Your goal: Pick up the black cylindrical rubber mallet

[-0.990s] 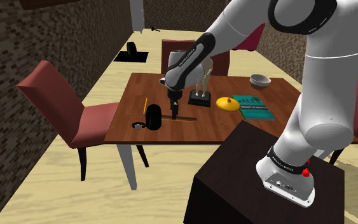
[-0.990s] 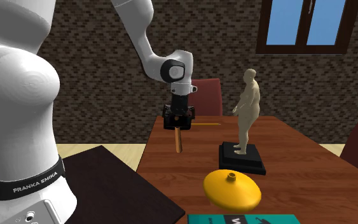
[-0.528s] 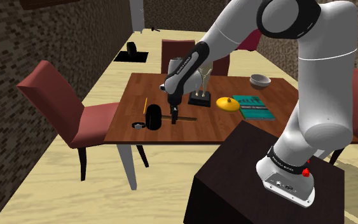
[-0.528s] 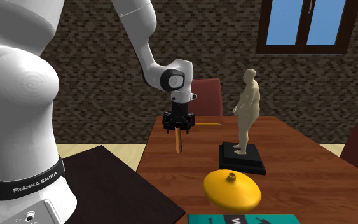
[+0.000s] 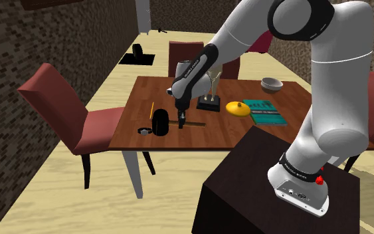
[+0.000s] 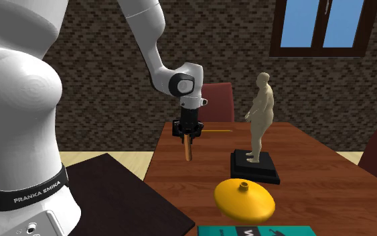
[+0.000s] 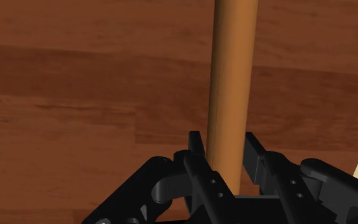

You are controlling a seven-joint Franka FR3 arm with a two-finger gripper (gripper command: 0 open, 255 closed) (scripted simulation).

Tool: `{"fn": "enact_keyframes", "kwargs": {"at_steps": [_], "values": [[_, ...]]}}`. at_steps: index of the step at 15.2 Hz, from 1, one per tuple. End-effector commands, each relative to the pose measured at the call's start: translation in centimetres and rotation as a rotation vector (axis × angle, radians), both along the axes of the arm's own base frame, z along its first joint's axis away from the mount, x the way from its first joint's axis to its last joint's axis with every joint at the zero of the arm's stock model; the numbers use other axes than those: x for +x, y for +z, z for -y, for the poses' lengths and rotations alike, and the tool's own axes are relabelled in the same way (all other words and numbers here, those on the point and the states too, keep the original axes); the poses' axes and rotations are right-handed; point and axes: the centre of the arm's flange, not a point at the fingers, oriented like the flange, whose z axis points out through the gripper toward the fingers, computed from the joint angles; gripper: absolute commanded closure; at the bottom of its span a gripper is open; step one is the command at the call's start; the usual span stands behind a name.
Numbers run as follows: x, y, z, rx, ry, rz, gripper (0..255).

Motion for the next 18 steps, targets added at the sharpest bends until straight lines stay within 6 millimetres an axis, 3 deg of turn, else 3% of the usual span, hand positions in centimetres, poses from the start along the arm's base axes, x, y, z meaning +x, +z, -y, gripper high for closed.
{"fn": "enact_keyframes", "kwargs": {"at_steps": [1,18], "values": [[0.0,0.0,0.0,0.0,0.001,-0.001,255],[0.0,8.0,0.0,0.0,0.001,-0.001,255]]}}
